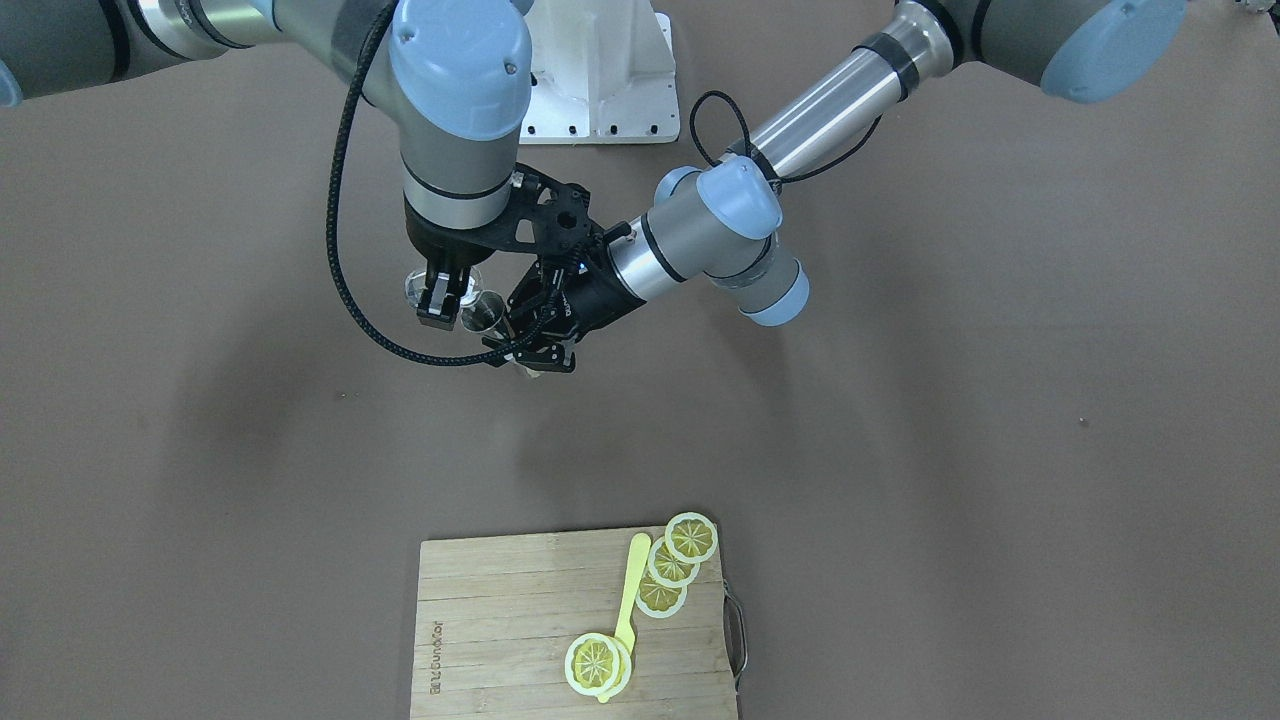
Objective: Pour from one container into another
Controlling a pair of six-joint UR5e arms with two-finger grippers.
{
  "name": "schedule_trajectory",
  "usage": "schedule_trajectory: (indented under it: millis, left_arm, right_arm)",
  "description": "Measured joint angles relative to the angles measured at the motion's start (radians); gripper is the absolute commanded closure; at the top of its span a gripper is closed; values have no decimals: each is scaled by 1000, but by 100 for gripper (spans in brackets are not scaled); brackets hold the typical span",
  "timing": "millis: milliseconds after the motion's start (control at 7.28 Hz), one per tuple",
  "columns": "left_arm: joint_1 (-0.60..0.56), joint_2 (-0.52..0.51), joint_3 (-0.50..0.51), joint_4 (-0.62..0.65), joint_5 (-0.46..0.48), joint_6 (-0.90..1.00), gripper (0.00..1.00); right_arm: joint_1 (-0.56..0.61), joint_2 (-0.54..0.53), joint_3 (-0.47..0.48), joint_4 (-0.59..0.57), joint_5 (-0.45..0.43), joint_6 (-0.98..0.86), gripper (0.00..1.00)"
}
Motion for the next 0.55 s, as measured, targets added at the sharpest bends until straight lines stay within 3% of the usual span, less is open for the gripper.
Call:
schedule_trajectory:
  millis: [549]
  left_arm:
    - [1, 2, 0, -1, 0, 0, 100]
  right_arm:
    - [-10, 22, -21, -35, -19, -13, 100]
